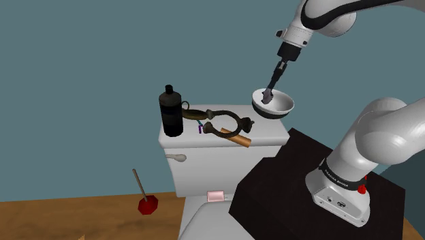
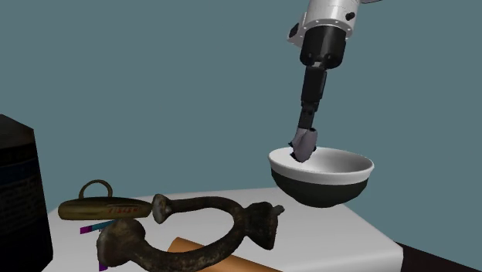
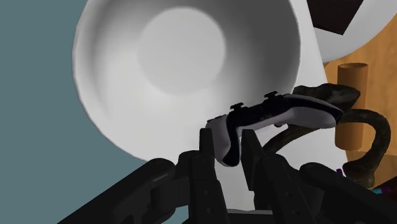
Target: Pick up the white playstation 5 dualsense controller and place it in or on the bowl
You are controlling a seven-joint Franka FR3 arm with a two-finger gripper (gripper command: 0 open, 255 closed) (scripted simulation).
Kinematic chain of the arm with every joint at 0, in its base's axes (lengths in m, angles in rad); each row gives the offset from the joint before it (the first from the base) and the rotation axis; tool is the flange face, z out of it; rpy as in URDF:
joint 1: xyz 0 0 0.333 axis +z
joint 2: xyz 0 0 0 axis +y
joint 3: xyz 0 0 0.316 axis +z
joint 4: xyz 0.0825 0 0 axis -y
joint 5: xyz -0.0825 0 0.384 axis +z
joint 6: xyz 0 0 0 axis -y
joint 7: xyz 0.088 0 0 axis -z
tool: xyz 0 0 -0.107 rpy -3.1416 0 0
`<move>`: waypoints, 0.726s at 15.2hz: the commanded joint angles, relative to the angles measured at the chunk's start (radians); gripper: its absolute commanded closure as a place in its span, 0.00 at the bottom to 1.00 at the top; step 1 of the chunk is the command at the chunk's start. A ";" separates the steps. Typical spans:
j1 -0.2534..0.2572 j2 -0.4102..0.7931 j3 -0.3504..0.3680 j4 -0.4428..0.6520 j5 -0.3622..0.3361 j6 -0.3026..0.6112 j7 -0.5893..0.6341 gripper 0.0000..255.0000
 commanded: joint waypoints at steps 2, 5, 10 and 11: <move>-0.004 0.071 -0.019 -0.014 -0.002 -0.002 0.000 1.00; -0.003 0.070 -0.020 -0.014 -0.003 -0.002 0.001 1.00; -0.014 0.049 -0.024 -0.020 -0.012 -0.019 -0.003 0.00; -0.004 0.071 -0.018 -0.014 -0.002 -0.002 0.000 0.00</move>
